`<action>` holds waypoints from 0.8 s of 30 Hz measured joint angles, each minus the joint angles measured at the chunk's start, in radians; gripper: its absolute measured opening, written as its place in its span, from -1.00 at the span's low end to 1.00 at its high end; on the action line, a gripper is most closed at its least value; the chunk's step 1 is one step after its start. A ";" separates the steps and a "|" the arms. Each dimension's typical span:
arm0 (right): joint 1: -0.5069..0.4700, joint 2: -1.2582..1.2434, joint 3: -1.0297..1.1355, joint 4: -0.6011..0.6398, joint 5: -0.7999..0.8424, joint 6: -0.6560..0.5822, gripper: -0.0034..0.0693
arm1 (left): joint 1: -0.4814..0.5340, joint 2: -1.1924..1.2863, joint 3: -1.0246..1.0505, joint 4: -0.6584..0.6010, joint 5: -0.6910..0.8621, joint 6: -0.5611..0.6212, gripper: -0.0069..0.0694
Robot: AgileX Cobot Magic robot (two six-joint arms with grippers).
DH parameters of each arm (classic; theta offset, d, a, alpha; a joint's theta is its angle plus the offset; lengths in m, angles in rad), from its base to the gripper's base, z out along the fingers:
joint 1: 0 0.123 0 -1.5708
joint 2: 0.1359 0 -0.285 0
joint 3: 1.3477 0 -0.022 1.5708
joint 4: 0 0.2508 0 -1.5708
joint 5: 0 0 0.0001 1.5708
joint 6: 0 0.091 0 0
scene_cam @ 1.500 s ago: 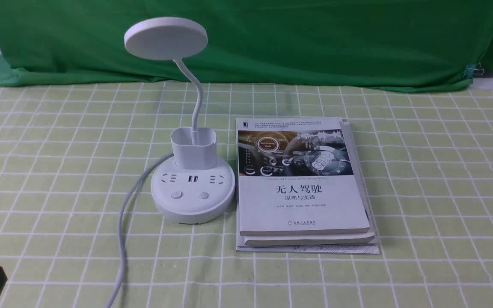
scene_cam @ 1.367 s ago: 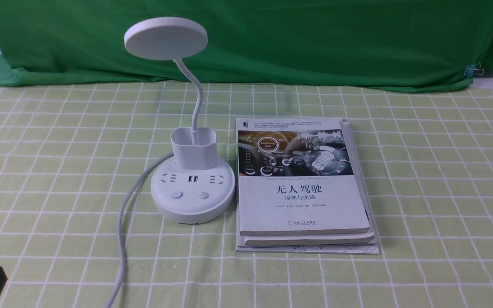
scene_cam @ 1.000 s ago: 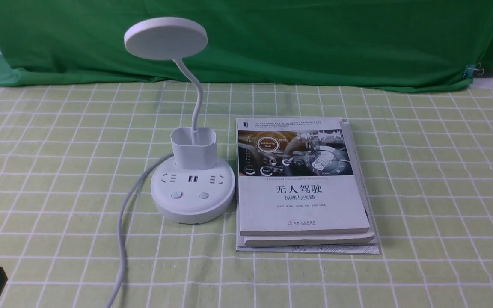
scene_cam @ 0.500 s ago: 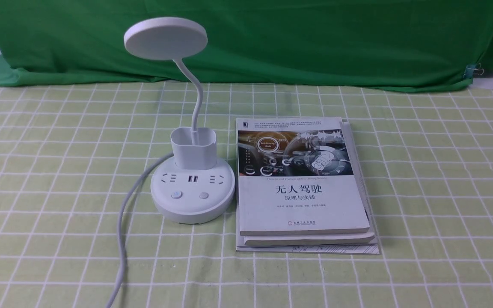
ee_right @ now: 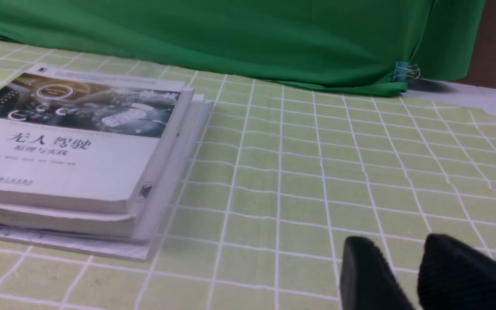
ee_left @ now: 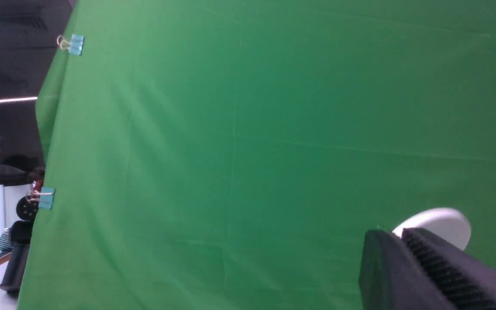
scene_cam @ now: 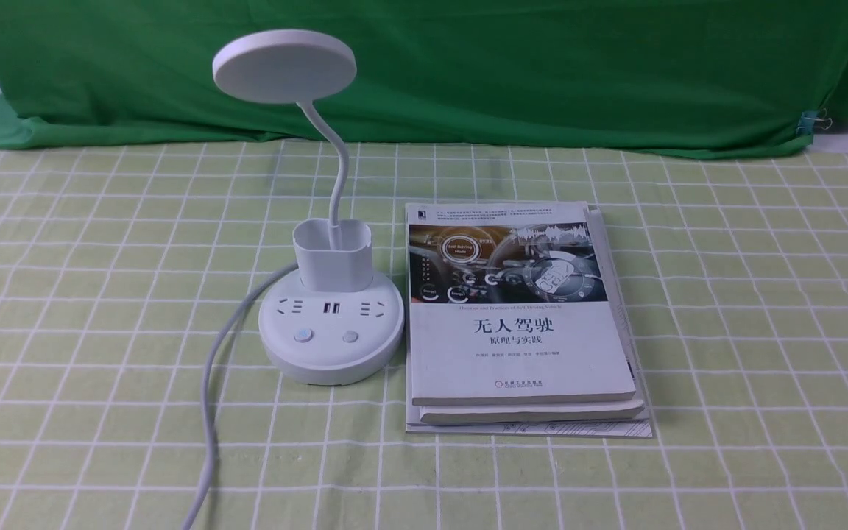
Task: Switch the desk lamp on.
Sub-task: Use the left arm to press the button switch on the lamp holder
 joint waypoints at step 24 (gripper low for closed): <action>0.000 0.000 0.000 0.000 0.000 0.000 -0.23 | 0.000 0.567 -0.322 -0.082 0.667 -0.003 -0.77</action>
